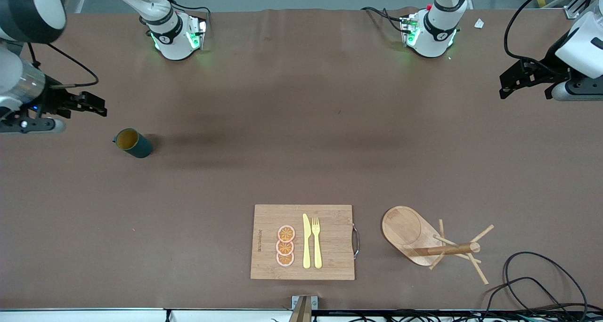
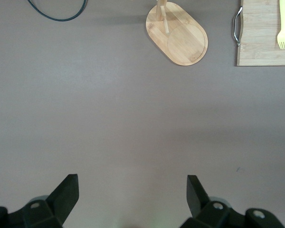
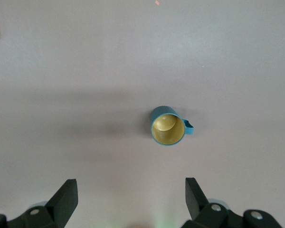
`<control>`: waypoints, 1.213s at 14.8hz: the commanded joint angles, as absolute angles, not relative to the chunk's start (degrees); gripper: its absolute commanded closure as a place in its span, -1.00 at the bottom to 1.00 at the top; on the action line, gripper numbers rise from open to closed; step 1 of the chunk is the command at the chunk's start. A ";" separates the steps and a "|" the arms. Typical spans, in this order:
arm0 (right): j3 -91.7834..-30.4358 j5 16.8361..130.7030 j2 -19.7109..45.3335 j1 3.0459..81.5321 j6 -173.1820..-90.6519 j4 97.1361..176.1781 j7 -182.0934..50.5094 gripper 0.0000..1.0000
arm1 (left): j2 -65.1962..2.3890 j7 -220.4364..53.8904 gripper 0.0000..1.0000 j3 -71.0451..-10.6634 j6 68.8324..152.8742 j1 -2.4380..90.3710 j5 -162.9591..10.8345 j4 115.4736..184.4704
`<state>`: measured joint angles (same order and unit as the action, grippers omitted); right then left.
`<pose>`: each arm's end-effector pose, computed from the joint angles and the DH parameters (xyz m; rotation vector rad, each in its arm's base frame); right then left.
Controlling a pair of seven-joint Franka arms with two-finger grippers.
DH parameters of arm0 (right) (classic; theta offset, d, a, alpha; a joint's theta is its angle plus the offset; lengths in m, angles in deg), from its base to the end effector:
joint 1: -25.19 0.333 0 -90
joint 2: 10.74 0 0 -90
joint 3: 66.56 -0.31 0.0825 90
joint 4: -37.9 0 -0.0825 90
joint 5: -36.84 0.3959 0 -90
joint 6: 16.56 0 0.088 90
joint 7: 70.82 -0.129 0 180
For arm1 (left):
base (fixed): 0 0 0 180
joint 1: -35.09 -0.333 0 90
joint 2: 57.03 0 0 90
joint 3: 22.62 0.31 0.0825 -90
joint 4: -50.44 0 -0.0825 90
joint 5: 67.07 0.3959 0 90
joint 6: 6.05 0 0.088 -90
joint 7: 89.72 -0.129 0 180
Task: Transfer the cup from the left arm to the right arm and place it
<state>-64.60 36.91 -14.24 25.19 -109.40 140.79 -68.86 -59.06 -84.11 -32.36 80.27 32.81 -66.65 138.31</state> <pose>0.5399 -0.0187 0.5260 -3.1293 -0.0001 0.1788 0.5448 -0.0721 0.6282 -3.1288 0.0496 -0.0146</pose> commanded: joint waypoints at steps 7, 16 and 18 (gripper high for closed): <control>-64.27 38.07 -12.94 24.14 -104.63 129.14 -70.21 -1.00 | -60.36 -84.37 -1.00 -32.81 79.91 32.54 -66.72 138.85; -64.27 37.36 -12.50 24.14 -104.45 127.55 -69.59 -1.00 | -60.28 -81.22 -1.00 -33.08 79.12 32.54 -67.51 138.85; -64.27 37.36 -12.50 24.05 -104.45 127.63 -69.59 -1.00 | -60.19 -81.45 -1.00 -33.08 78.94 32.54 -67.42 138.77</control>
<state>-63.95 37.36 -13.16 24.55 -105.21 128.87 -69.31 -59.10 -81.75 -32.91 79.56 32.83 -66.65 138.32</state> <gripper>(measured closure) 0.000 0.000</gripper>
